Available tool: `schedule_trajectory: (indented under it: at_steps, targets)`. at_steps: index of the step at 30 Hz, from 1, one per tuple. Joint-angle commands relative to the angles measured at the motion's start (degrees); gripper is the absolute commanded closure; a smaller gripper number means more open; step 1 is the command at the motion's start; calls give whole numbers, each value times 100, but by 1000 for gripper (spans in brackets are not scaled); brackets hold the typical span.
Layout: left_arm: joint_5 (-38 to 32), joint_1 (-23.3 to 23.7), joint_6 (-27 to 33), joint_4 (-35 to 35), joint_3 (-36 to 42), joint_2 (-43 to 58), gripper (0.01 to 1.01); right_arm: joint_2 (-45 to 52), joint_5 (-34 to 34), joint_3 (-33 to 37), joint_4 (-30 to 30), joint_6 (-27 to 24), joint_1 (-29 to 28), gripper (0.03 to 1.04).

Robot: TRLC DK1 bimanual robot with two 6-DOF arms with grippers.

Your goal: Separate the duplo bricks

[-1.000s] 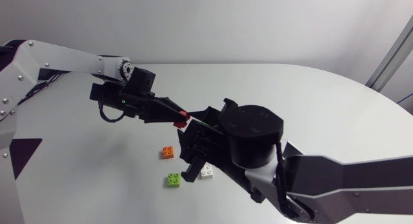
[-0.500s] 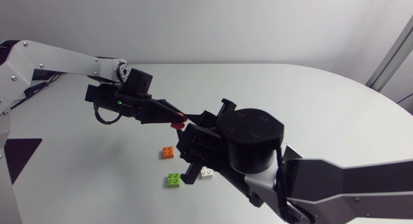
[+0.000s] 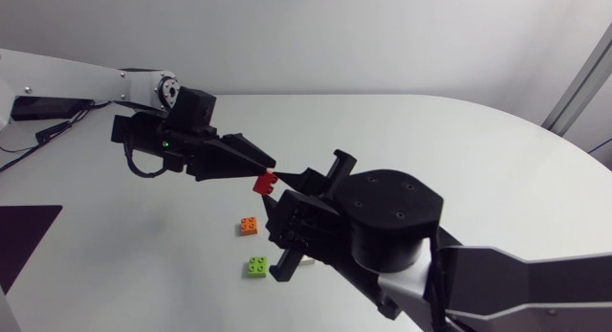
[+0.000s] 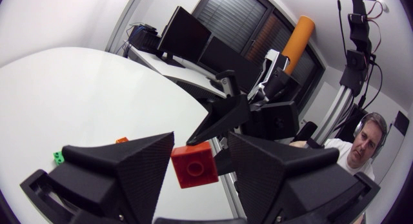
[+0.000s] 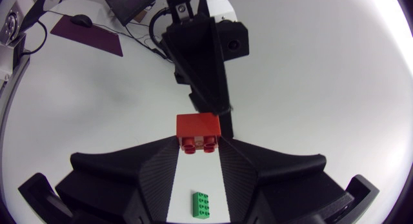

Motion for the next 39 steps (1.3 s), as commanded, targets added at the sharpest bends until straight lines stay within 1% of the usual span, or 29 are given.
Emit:
schedule_trajectory:
  at_steps: [1,3,5,8,9,12,14,15,18,22,26,28,30,33,34,35,39]
  targets:
    - [100,112,340,-1355,-77,-209,249,-101,77,-312,-75,-1,11,797]
    - [100,164,524,-1364,-77,-244,177,-197,148,-400,-75,-107,19,797]
    - [100,244,832,-1364,-68,-270,128,-408,165,-435,-180,-212,-25,797]
    - [135,490,999,-1311,46,-217,90,-953,148,-303,-1059,-230,-253,797]
    - [152,560,1007,-1303,99,-182,70,-1164,95,-215,-1464,-230,-376,797]
    - [187,621,1025,-1215,169,-182,67,-1709,-265,215,-2870,-186,-904,797]
    - [240,665,1025,-1188,213,-156,67,-1850,-520,541,-3810,-168,-1308,797]
    - [249,683,1025,-1171,230,-138,67,-1885,-591,637,-4091,-151,-1475,797]
    - [293,692,1034,-1109,248,-85,67,-2034,-881,734,-4680,-168,-1862,797]
    - [354,745,1034,-1083,169,-103,67,-2298,-916,558,-4821,-151,-1914,797]
    - [381,991,1210,-1056,-218,-384,67,-2421,-969,409,-4821,-54,-1905,797]
    - [390,1184,1245,-995,-402,-499,67,-2456,-1012,365,-4803,16,-1897,797]
    - [477,1474,1306,-942,-596,-551,67,-2482,-1012,321,-4751,69,-1853,797]
    - [583,1870,1763,-942,-1114,-789,66,-2509,-1004,268,-4689,192,-1747,797]
    - [618,1949,1957,-942,-1325,-938,64,-2518,-1004,268,-4680,227,-1703,797]
    - [680,2010,2001,-872,-1510,-1114,64,-2526,-1004,259,-4672,271,-1659,797]
    - [1251,2247,2009,-714,-1940,-1342,62,-2562,-960,171,-4540,394,-1580,797]
